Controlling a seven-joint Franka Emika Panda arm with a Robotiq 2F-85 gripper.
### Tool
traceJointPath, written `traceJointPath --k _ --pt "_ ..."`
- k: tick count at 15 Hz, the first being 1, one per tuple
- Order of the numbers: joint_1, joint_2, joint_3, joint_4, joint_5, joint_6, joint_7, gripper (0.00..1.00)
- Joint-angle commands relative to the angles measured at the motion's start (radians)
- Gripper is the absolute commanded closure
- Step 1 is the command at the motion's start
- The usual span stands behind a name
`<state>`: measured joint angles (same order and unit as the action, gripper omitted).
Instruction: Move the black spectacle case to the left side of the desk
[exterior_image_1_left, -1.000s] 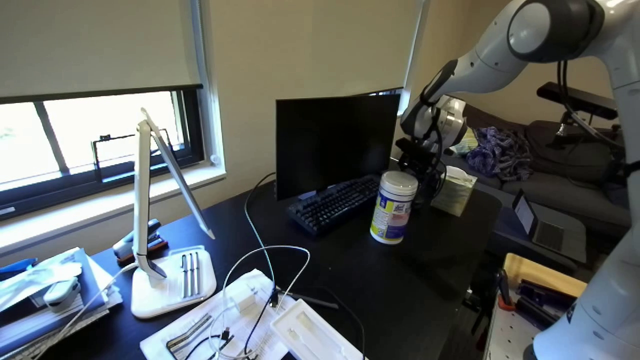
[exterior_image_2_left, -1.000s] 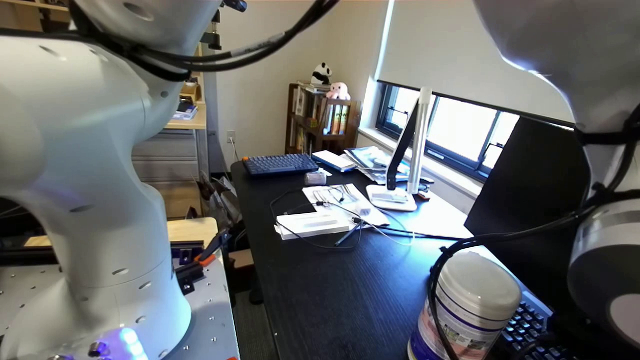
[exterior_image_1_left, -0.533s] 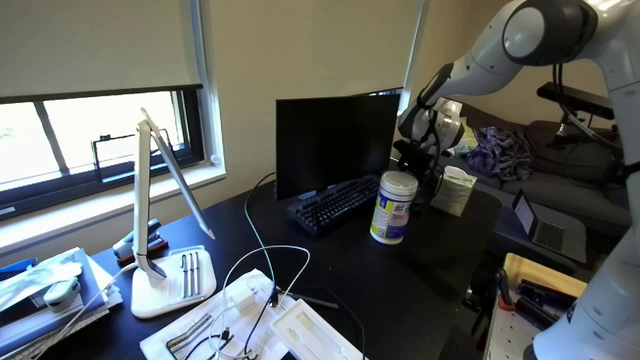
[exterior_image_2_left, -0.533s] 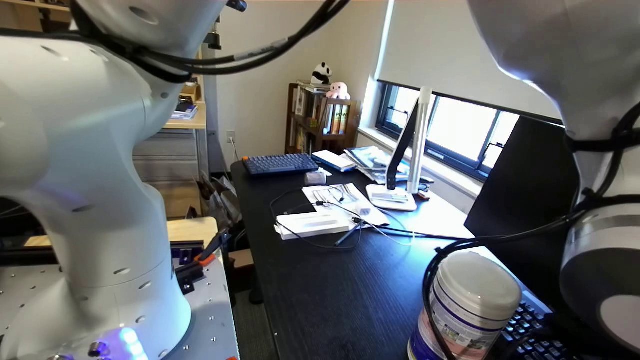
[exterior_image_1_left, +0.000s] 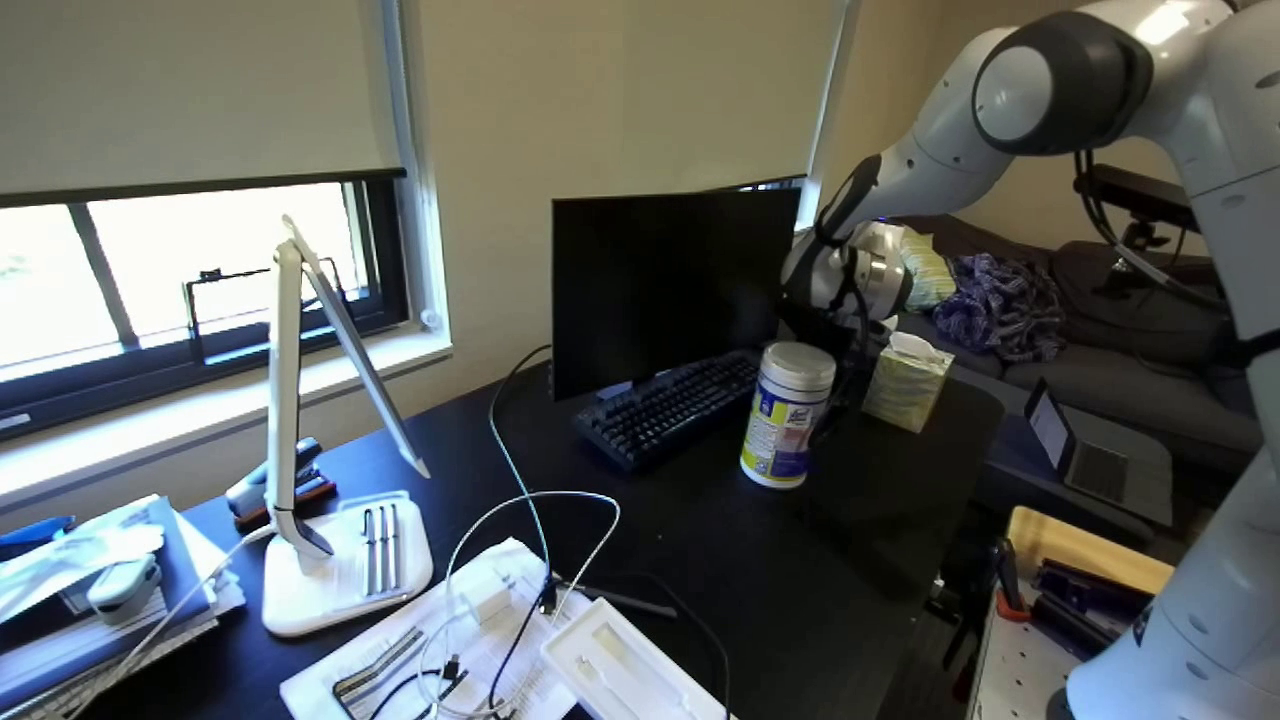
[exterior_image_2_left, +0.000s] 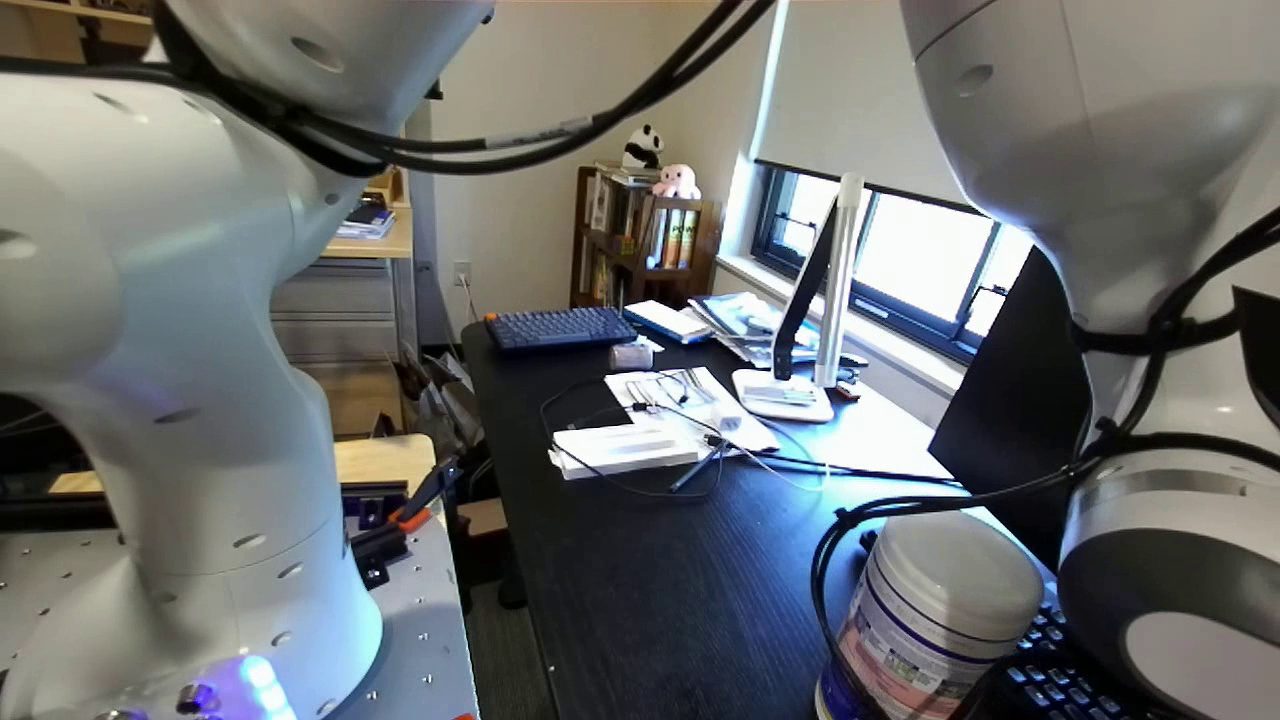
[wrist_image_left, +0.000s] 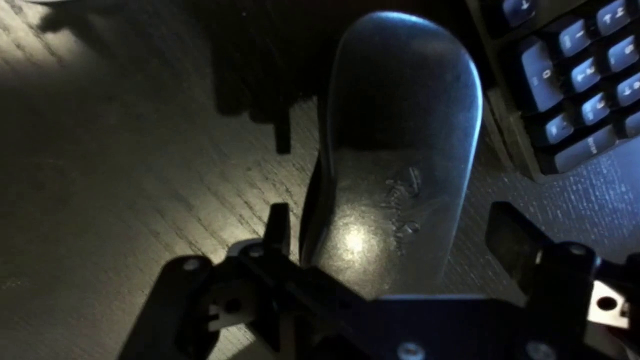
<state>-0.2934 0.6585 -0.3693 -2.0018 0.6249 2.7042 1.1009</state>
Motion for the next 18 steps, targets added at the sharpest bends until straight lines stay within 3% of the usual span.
traceJointPath --k 1,6,9,18 --pt "0.014 0.037 -0.024 0.027 -0.057 -0.022 0.123 0.0" --pt "-0.012 0.048 -0.005 0.055 -0.103 -0.042 0.19 0.0" --pt "-0.06 0.049 0.055 0.086 -0.074 -0.033 0.148 0.0" --pt "-0.087 0.118 0.068 0.15 -0.092 -0.071 0.152 0.0"
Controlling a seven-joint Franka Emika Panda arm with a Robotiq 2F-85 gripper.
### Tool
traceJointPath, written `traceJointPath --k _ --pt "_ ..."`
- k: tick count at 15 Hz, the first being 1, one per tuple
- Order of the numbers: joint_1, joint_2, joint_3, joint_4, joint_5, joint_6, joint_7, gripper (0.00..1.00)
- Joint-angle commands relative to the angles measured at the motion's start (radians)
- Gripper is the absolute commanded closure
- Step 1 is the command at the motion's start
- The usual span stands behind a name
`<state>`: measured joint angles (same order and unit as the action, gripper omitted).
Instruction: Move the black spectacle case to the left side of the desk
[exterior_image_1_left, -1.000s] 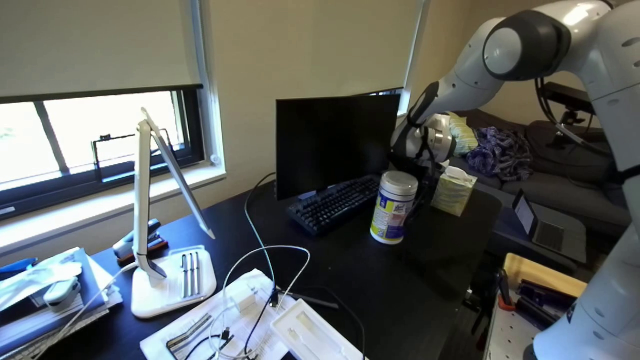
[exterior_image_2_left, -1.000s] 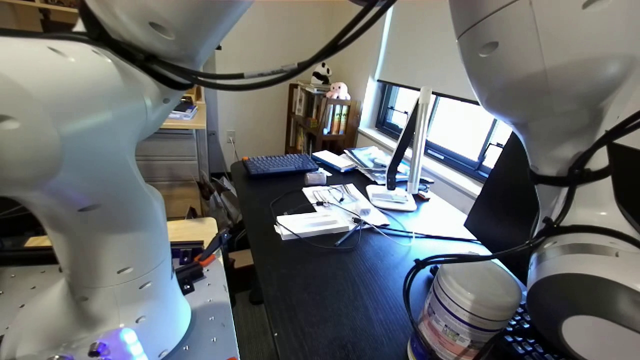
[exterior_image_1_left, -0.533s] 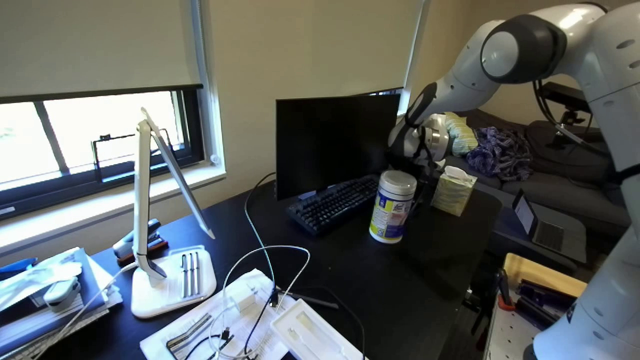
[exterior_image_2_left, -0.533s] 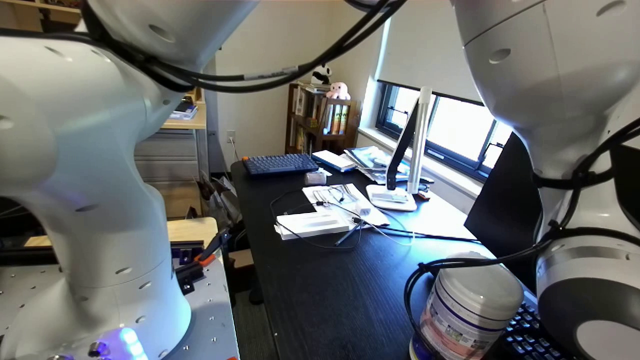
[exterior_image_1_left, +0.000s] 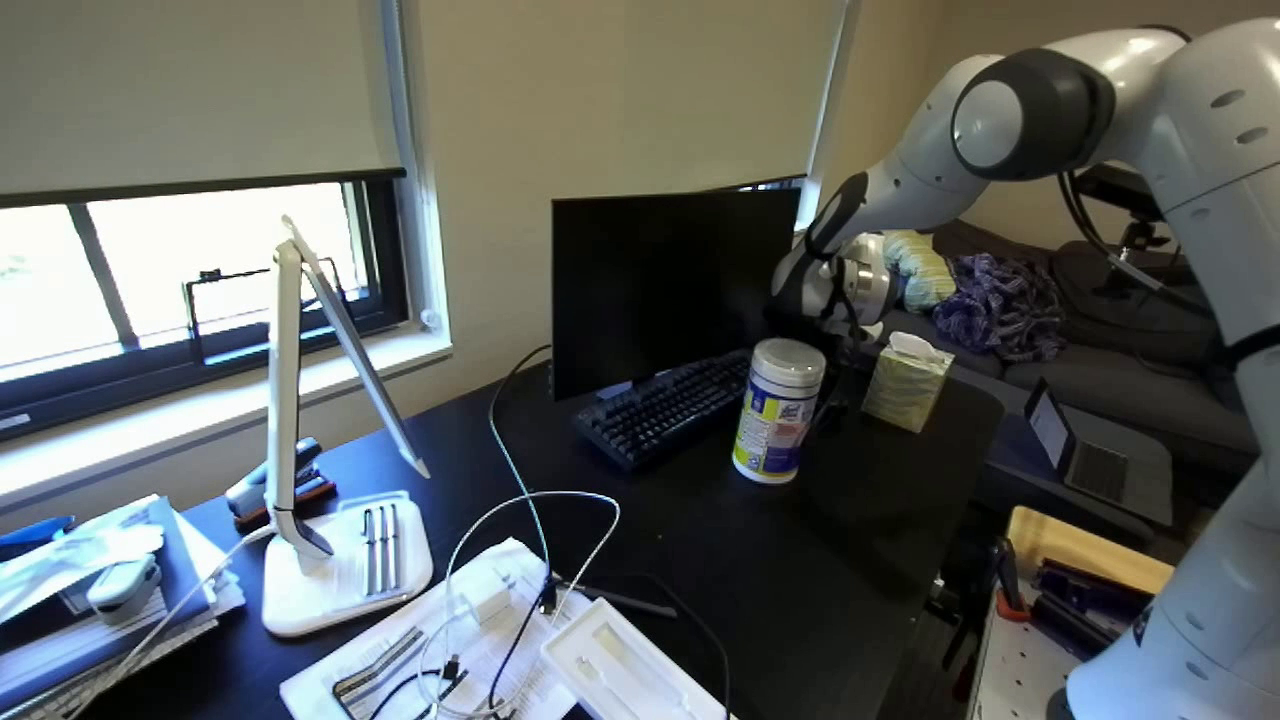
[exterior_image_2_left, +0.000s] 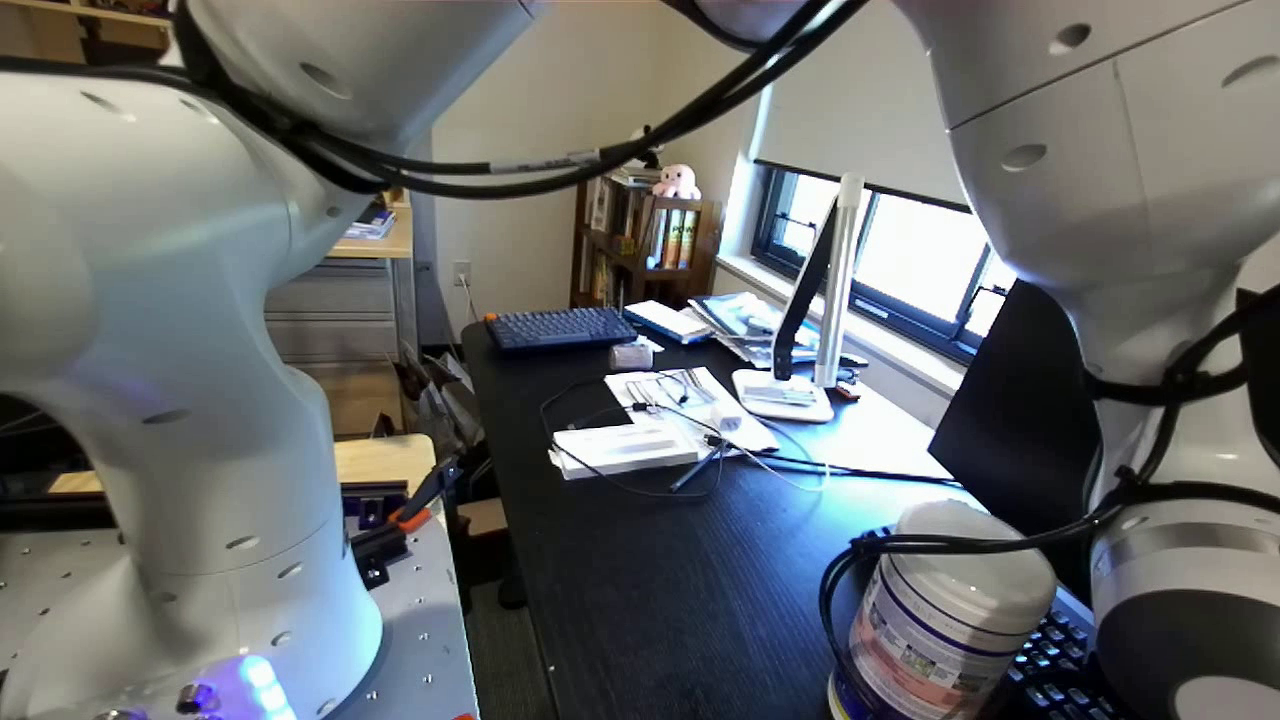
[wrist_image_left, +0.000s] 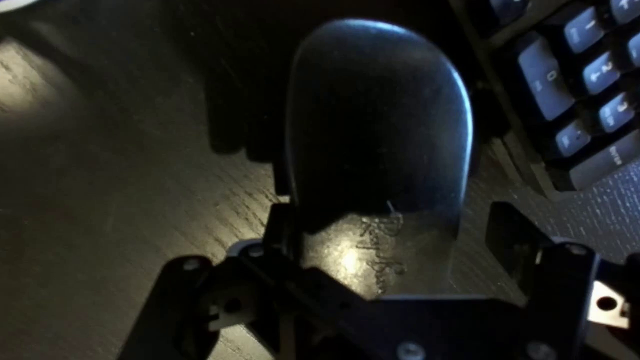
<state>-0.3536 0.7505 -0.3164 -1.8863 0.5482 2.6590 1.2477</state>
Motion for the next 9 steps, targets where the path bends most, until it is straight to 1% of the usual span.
traceJointPath --k 1,2,3,4,5,6,9 --pt "-0.03 0.032 0.016 0.036 -0.016 -0.021 -0.002 0.25" --pt "-0.03 0.036 0.017 0.038 -0.014 -0.018 0.0 0.26" --pt "-0.033 0.039 0.018 0.041 -0.014 -0.018 -0.002 0.32" --pt "-0.035 0.042 0.017 0.043 -0.015 -0.019 -0.003 0.4" --pt "-0.033 0.045 0.013 0.043 -0.024 -0.02 -0.009 0.46" --pt "-0.034 0.043 0.012 0.042 -0.027 -0.015 -0.012 0.5" --pt "-0.039 0.023 0.012 0.027 -0.046 -0.029 -0.034 0.5"
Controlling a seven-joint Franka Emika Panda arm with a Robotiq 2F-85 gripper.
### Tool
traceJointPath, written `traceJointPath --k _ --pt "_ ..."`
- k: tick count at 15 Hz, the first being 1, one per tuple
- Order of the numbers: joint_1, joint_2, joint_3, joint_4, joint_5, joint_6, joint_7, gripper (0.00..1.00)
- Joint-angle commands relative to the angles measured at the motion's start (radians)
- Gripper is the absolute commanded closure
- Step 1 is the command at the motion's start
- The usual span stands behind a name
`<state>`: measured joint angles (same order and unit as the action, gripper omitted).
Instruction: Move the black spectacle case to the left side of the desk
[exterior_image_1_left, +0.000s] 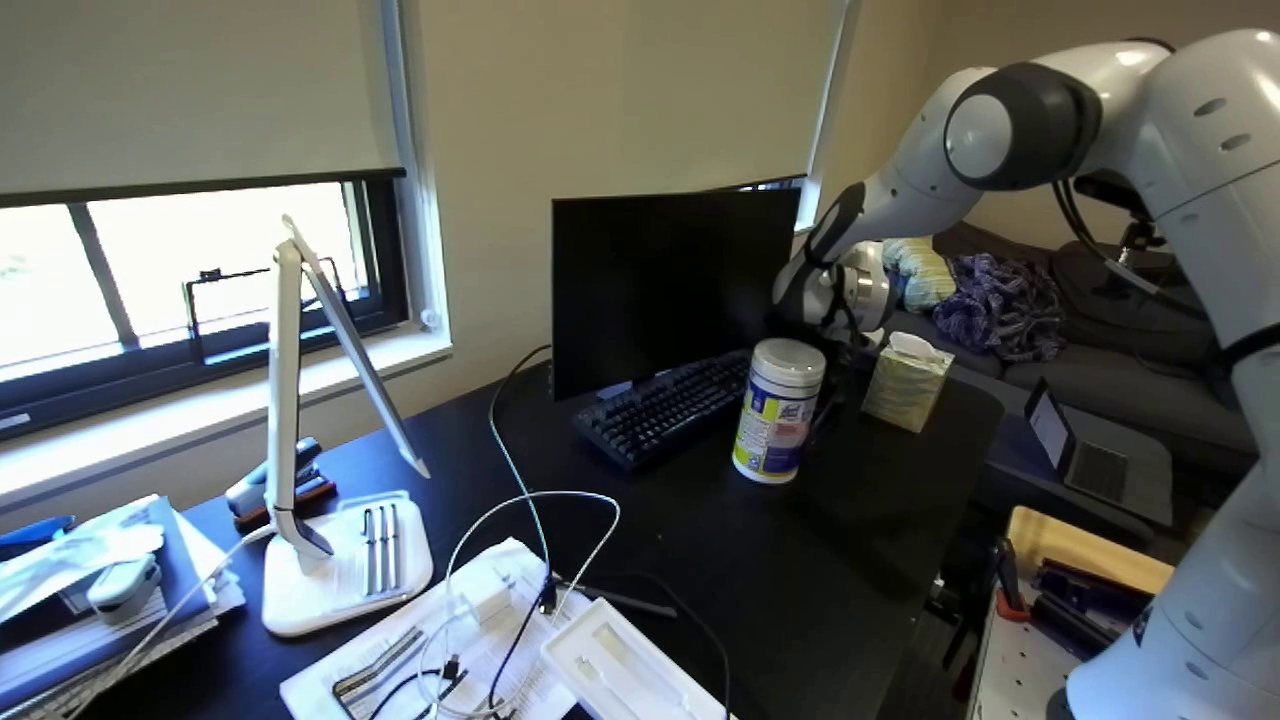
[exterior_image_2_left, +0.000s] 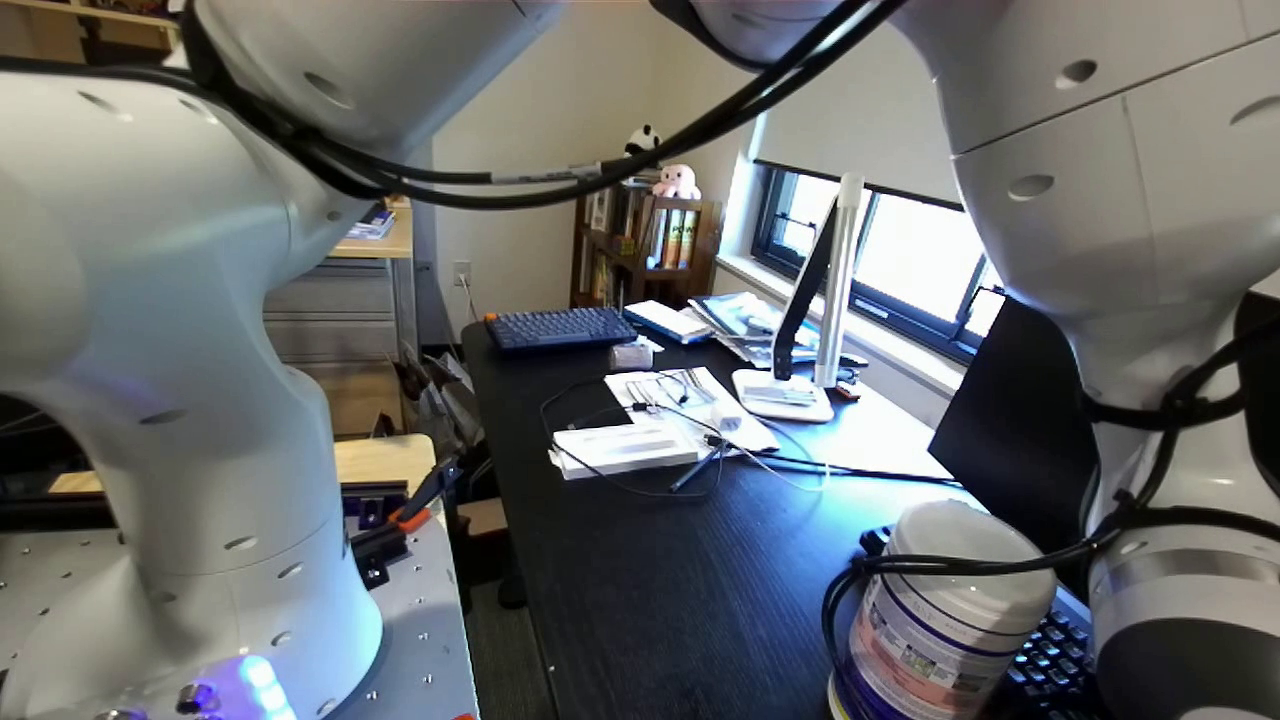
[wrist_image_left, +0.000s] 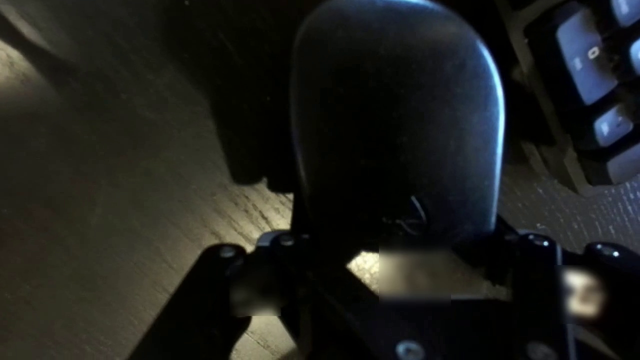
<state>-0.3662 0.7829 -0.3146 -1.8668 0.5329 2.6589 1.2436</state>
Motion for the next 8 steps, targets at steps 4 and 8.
traceJointPath --k 4,8 --pt "-0.04 -0.084 0.009 -0.042 -0.058 -0.057 -0.095 0.5" --pt "-0.057 -0.196 0.014 -0.113 -0.05 -0.05 -0.217 0.5"
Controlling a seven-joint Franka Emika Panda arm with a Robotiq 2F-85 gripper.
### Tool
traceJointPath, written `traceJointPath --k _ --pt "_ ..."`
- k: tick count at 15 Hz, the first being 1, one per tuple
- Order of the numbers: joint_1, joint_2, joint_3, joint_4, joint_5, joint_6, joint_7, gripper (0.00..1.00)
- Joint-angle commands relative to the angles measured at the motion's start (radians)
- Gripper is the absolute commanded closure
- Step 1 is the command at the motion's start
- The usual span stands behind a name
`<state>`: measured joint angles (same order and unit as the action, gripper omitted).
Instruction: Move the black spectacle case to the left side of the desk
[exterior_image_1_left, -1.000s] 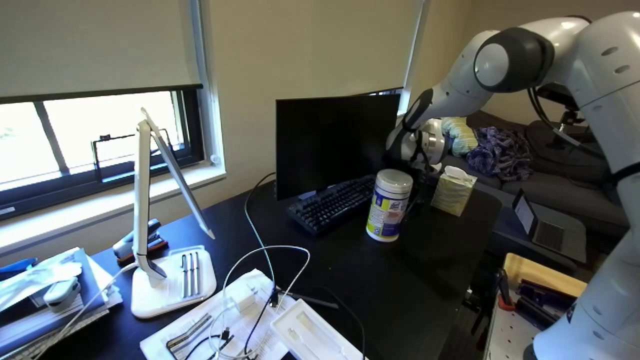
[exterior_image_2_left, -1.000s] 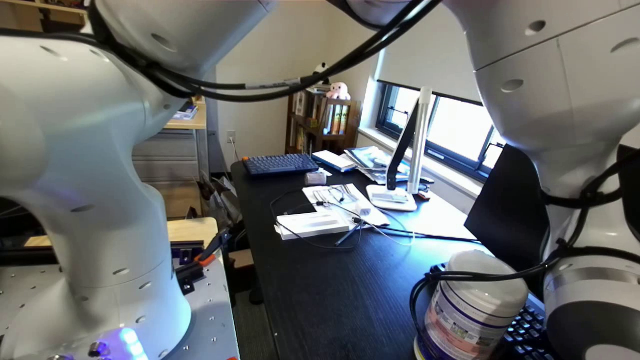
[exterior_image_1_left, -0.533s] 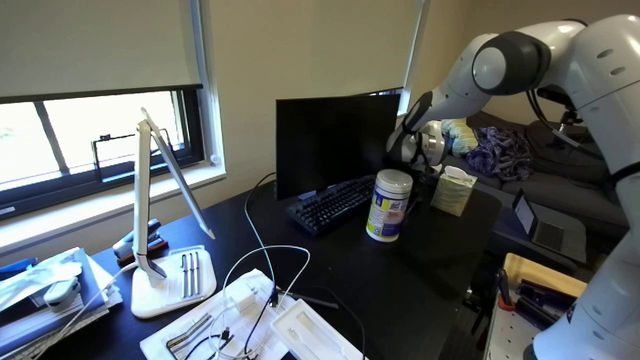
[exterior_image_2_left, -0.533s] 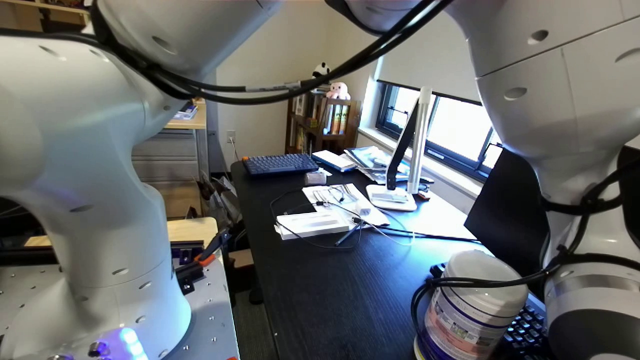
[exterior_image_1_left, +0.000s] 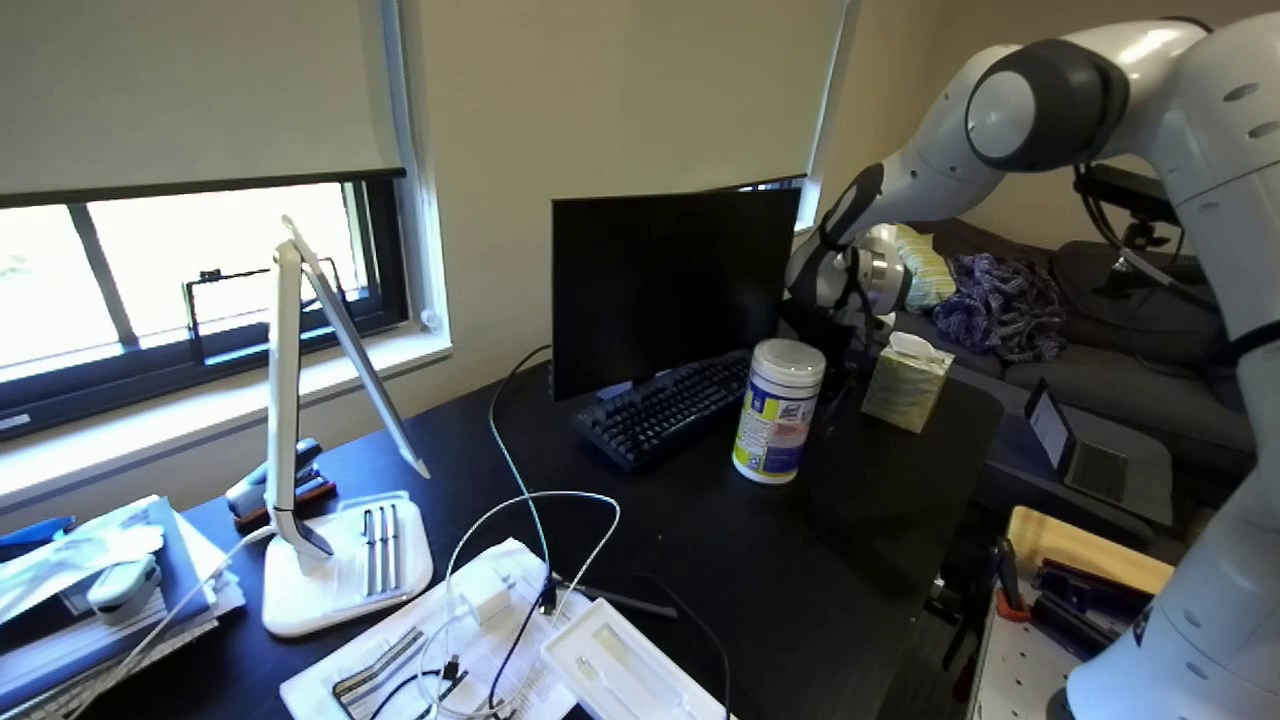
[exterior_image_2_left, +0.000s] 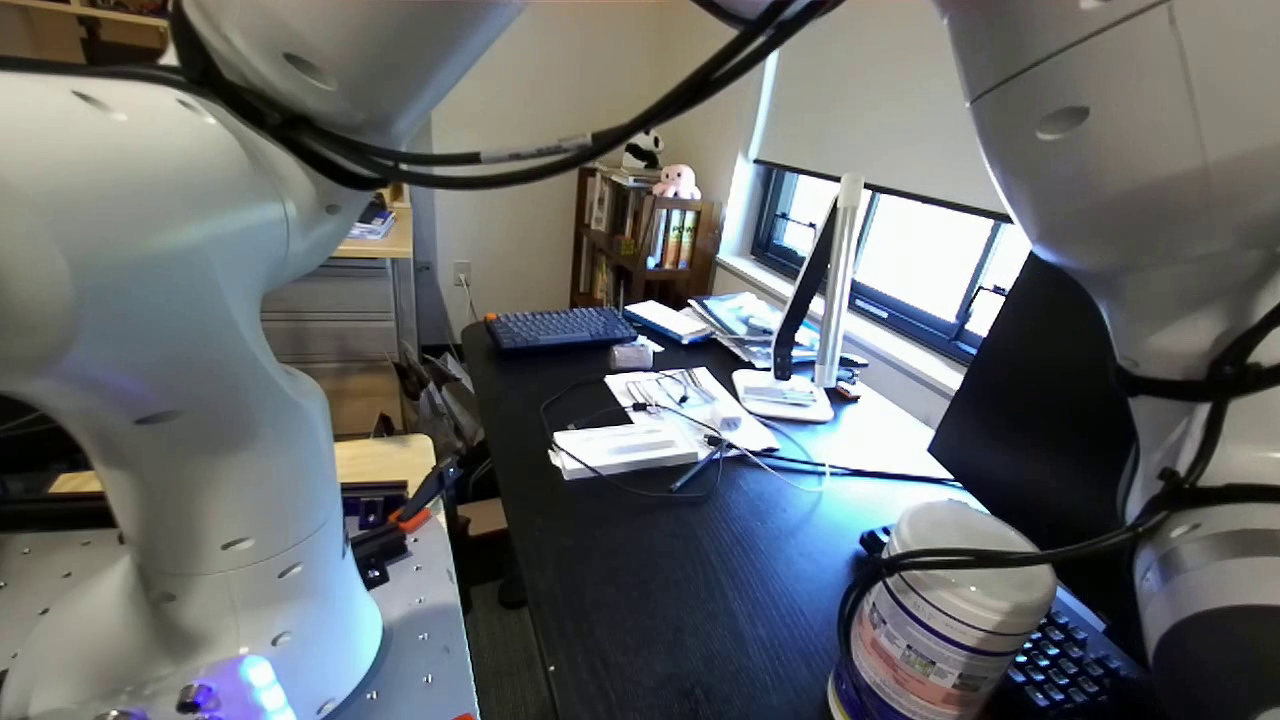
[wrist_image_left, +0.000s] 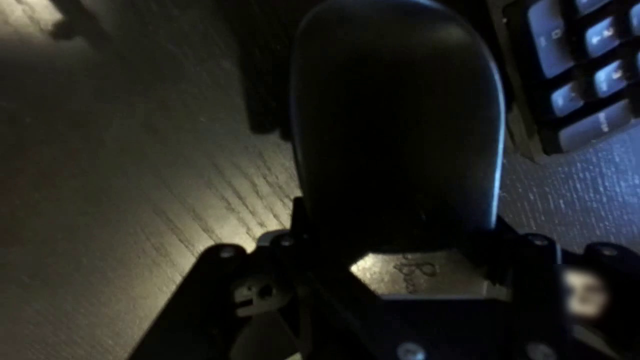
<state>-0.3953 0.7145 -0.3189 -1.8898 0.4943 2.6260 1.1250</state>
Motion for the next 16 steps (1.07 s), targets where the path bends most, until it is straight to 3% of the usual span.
traceJointPath --k 1,16 --pt "-0.028 -0.156 0.018 -0.108 -0.008 -0.016 -0.124 0.5" --pt "0.026 -0.819 0.006 -0.612 0.074 -0.012 -0.636 0.5"
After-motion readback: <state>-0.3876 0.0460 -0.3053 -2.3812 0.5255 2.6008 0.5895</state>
